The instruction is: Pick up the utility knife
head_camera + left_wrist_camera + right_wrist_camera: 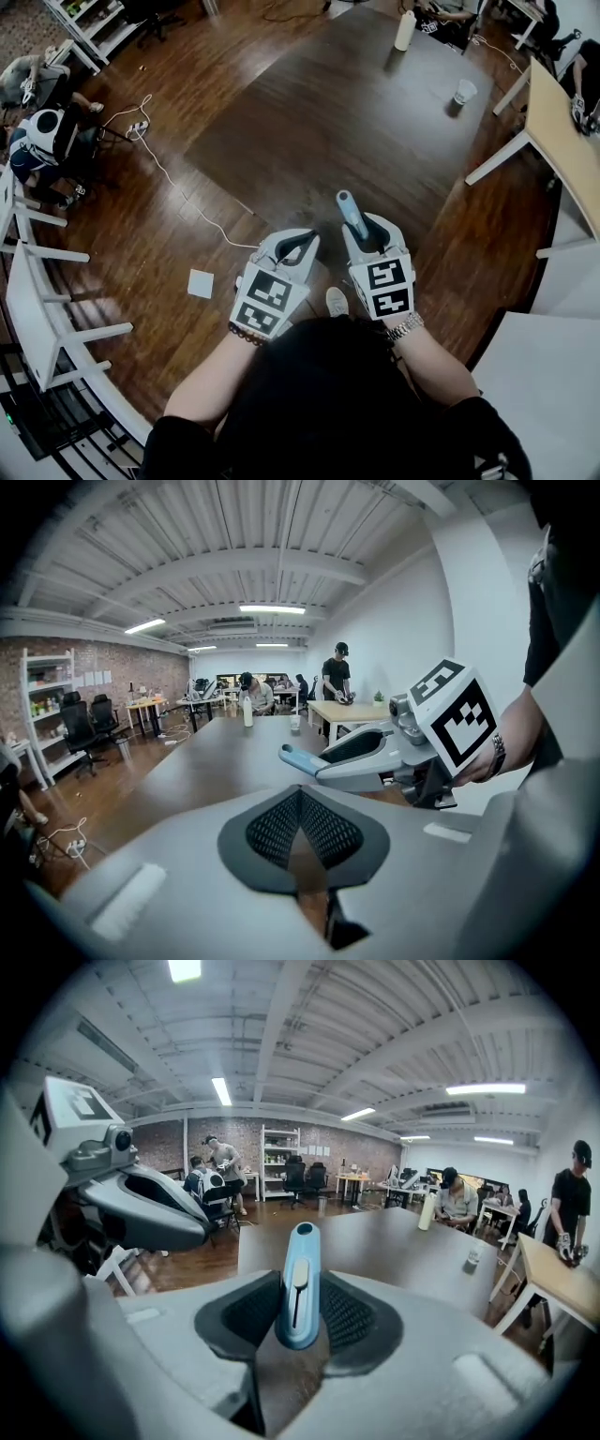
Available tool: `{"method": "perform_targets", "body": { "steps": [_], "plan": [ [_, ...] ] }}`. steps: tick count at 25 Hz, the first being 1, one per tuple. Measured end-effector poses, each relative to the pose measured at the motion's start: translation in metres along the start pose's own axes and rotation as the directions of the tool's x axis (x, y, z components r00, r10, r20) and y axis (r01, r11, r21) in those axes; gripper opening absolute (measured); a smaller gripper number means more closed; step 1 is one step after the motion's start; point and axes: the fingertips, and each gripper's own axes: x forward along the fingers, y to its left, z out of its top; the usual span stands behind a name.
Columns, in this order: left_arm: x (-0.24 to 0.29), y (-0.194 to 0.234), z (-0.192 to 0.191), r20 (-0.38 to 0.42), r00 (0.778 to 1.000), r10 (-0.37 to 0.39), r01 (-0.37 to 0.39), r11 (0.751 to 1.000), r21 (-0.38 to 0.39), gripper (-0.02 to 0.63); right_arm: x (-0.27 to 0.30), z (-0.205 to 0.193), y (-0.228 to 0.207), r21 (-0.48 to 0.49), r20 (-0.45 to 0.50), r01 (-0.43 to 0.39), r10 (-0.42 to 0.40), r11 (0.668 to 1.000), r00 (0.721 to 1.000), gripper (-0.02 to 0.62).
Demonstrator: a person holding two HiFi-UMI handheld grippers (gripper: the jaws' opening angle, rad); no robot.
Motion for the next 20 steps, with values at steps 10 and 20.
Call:
{"method": "perform_targets", "body": {
  "steps": [10,20],
  "plan": [
    [-0.036,0.017,0.017,0.071,0.996,0.056,-0.058,0.998,0.019,0.017,-0.015,0.047,0.021,-0.049,0.086,-0.002,0.006,0.999,0.996,0.124],
    [-0.049,0.022,0.024,0.093,0.992,0.087,-0.089,0.996,0.024,0.017,-0.024,0.064,0.030,-0.064,0.124,-0.010,0.018,0.998,0.992,0.124]
  ]
}}
